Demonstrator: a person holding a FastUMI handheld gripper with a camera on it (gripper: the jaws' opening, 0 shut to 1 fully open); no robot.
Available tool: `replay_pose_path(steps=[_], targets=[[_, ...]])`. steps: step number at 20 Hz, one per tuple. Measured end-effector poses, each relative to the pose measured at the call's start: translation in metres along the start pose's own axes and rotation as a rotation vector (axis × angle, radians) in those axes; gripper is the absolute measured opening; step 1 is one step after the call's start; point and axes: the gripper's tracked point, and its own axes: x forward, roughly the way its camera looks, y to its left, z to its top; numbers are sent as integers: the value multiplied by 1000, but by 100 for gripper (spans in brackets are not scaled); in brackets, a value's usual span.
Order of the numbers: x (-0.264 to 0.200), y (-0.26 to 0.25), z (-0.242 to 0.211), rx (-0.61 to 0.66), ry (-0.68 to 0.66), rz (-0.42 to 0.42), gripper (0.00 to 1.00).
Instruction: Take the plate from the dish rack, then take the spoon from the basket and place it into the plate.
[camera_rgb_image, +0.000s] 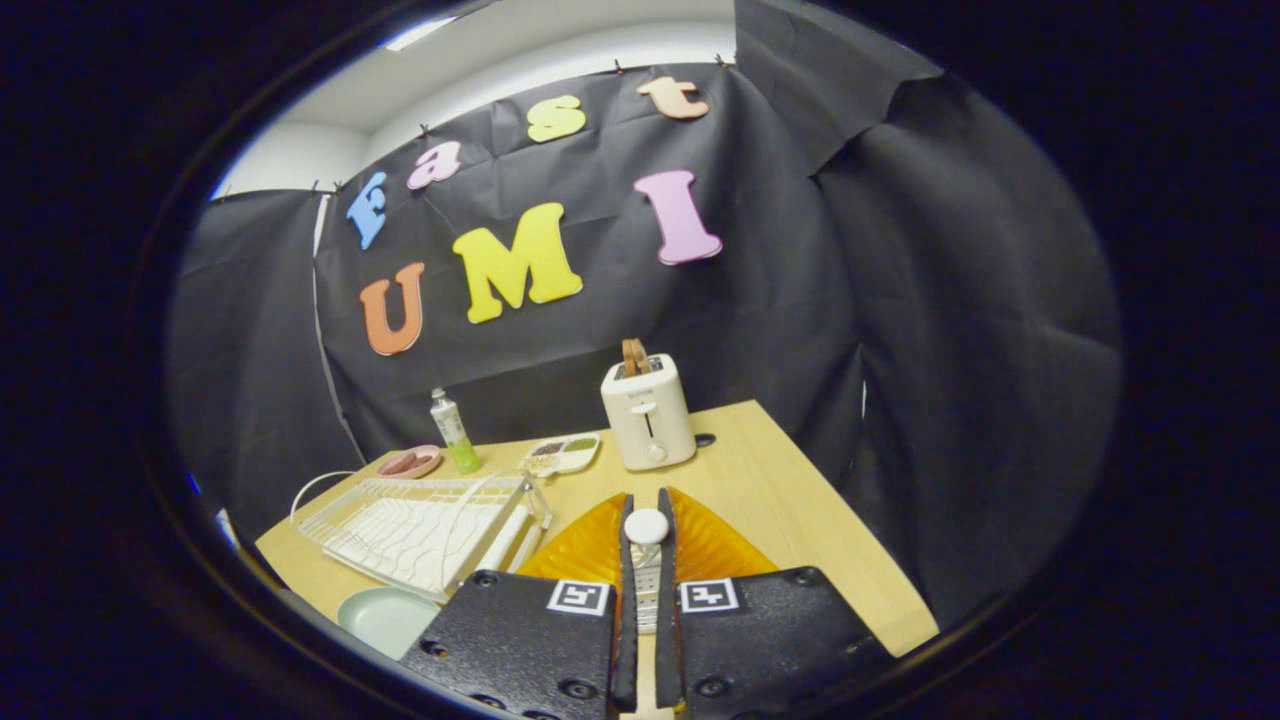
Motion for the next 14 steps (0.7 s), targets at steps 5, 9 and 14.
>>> replay_pose_path(steps=[5, 9, 14], targets=[[-54, 64, 45, -79, -56, 146, 12], [-87, 133, 35, -156, -8, 308, 12], [-92, 204, -12, -207, 147, 490, 12]])
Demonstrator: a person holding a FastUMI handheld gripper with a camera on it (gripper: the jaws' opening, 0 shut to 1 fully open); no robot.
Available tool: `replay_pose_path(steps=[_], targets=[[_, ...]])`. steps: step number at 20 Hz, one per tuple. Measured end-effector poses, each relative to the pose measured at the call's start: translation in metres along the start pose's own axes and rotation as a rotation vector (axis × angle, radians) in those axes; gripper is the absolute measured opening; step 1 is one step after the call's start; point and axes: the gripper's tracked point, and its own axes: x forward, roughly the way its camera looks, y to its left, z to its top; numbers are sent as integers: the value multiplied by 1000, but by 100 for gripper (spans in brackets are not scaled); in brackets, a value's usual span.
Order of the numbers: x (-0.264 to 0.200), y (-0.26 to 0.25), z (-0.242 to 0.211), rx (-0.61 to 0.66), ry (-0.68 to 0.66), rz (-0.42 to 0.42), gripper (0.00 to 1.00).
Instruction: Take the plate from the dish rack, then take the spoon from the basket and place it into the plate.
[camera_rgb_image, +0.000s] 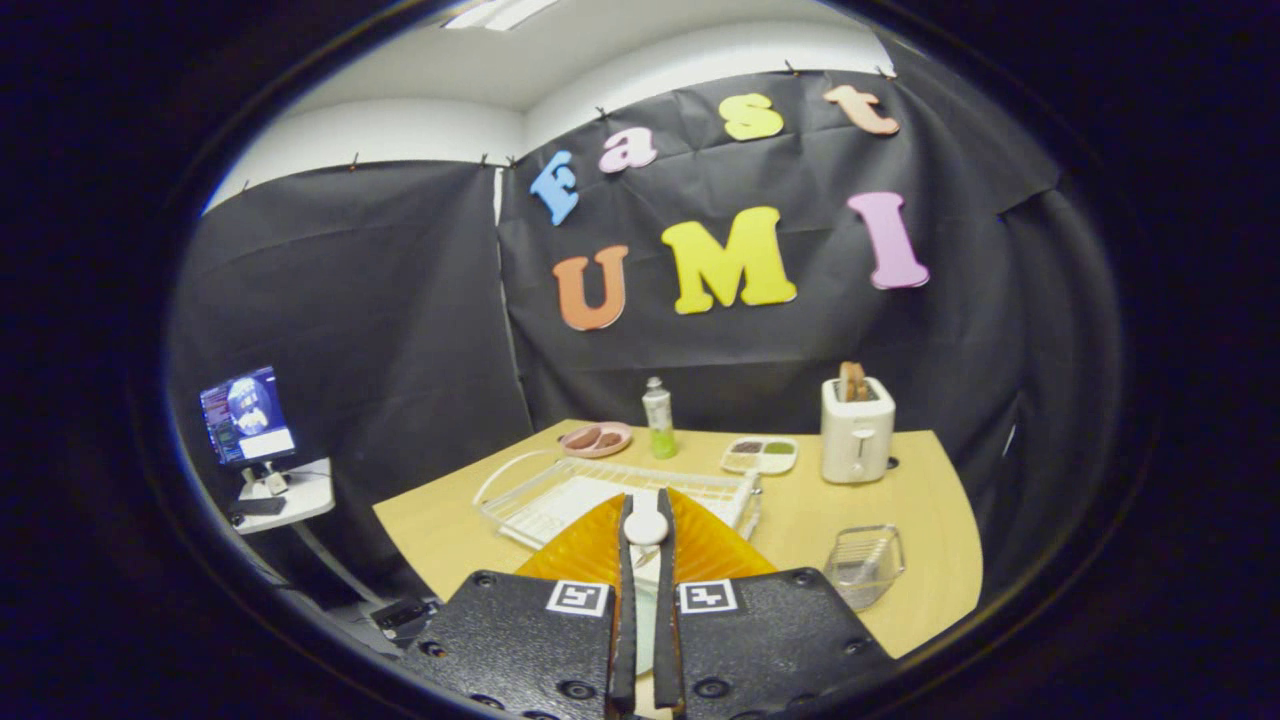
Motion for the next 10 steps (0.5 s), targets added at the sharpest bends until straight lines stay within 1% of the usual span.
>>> replay_pose_path(steps=[4, 8, 10], targets=[[31, 30, -39, -10, 138, 86, 12], [57, 57, -72, 31, 259, 179, 12], [66, 66, -87, 51, 307, 208, 13]])
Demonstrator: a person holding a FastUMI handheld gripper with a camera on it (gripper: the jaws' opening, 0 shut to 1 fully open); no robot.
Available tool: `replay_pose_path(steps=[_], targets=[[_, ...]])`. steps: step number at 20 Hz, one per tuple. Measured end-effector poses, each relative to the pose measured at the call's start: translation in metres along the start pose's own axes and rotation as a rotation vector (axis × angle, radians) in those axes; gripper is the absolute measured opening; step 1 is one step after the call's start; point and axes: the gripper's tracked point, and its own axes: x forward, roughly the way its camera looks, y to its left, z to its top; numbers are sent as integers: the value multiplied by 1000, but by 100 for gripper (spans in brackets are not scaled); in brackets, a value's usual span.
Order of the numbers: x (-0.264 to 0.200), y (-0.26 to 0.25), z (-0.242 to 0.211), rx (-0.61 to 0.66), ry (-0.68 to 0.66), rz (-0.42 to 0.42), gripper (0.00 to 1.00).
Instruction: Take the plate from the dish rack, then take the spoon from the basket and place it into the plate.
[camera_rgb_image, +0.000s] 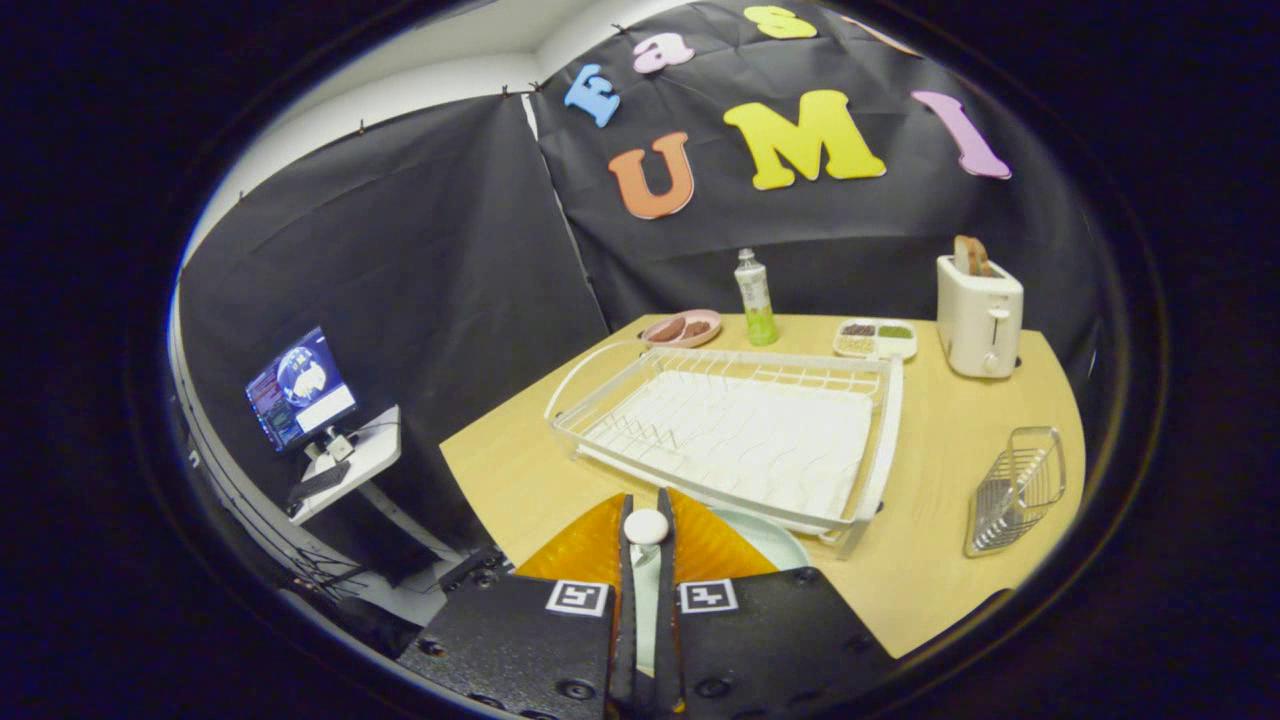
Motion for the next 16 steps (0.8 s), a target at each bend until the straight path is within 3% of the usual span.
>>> replay_pose_path(steps=[8, 11, 13, 16], targets=[[23, -2, -14, 8, 40, 12, 19], [18, -23, -6, -30, -3, -77, 66], [14, -26, 1, -37, -33, -103, 84], [2, -33, 12, -31, -85, -150, 100]])
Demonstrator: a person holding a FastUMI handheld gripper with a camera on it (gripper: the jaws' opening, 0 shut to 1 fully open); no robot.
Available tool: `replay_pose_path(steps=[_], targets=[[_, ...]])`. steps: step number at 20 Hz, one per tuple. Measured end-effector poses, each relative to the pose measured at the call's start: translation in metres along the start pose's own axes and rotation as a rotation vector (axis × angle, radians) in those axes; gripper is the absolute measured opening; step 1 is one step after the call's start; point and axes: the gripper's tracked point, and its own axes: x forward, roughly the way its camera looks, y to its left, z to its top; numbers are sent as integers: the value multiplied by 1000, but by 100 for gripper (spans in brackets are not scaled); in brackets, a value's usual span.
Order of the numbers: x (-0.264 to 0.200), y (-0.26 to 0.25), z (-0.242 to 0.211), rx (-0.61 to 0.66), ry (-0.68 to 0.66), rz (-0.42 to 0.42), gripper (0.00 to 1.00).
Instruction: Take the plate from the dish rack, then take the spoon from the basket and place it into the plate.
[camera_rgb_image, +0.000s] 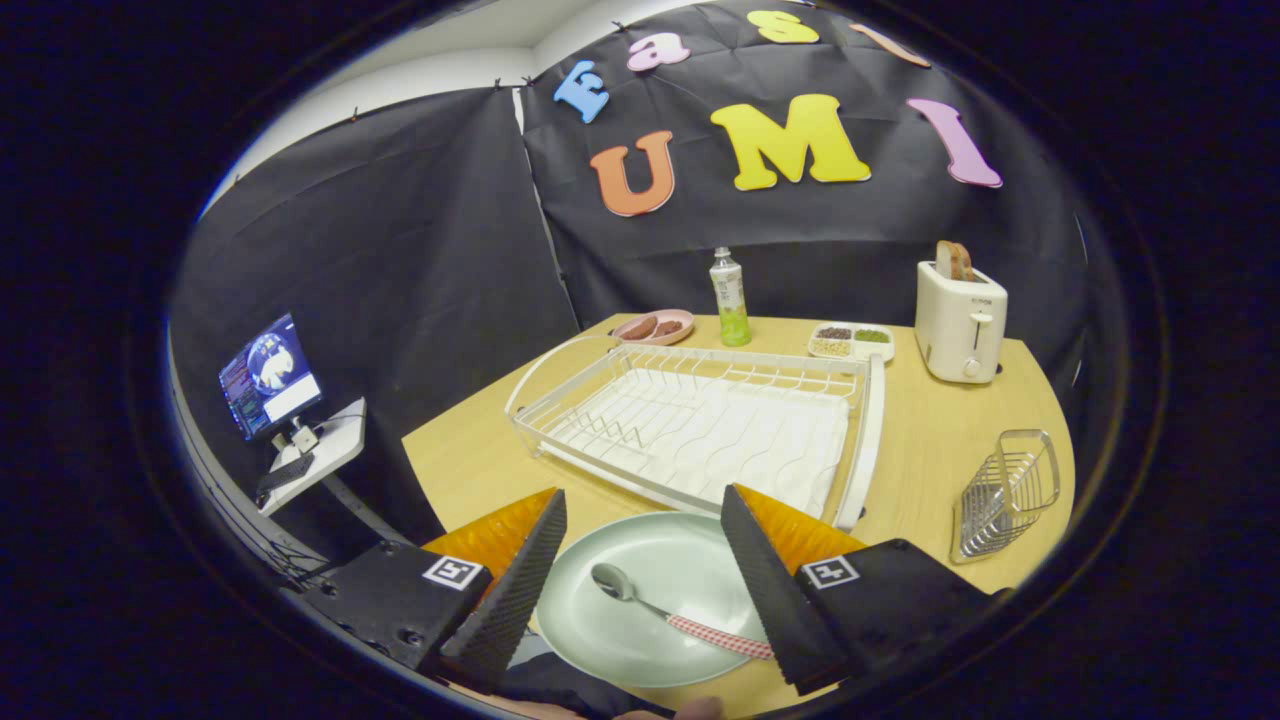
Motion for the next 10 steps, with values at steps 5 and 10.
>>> replay_pose_path(steps=[5, 10], targets=[[-28, -21, 21, 8, -147, -148, 100], [-85, -47, 45, 24, -355, -416, 100]])
